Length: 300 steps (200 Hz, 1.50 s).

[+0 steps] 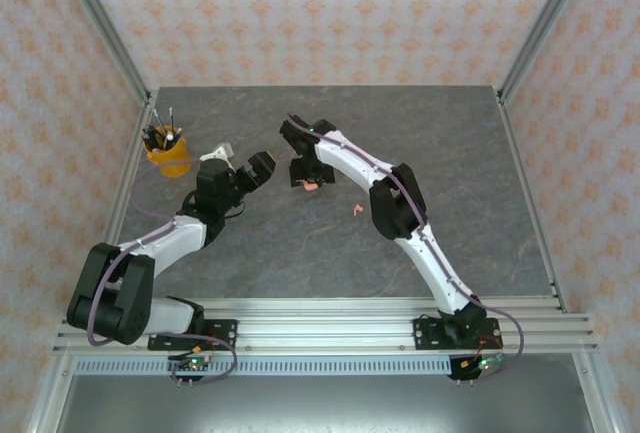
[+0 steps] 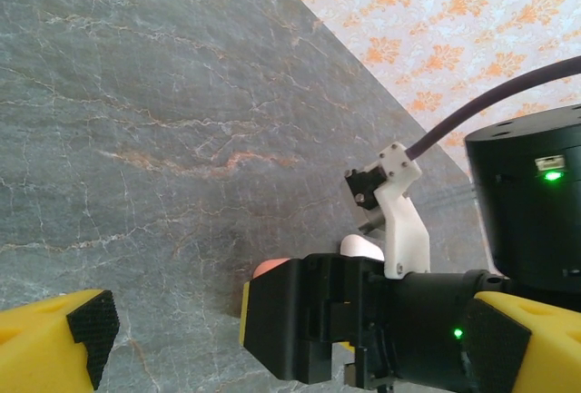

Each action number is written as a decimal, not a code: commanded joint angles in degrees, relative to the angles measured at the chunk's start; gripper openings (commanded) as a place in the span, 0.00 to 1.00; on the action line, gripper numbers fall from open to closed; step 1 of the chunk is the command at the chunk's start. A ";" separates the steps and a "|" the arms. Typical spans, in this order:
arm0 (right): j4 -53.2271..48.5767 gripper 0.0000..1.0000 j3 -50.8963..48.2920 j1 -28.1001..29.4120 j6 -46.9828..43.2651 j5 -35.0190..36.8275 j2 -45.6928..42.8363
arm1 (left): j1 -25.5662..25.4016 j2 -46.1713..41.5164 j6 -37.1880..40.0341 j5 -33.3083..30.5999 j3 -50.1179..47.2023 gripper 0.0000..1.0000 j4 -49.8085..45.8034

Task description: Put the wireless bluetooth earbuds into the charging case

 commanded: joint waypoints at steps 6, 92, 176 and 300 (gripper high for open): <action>-1.56 0.66 1.55 1.12 -2.83 4.11 1.33 | 0.72 -2.42 1.08 -1.57 1.37 1.00 -2.46; 1.27 0.37 -4.65 2.56 -4.49 3.69 -4.10 | 0.77 -8.71 2.49 -2.18 0.91 1.00 -8.71; 10.68 0.36 -35.97 8.41 -0.98 4.28 -25.22 | 0.75 -12.90 3.28 -0.97 1.52 1.00 -13.98; 16.99 0.64 -53.12 11.45 5.56 1.32 -36.06 | 0.77 -10.36 3.90 0.70 3.01 1.00 -15.52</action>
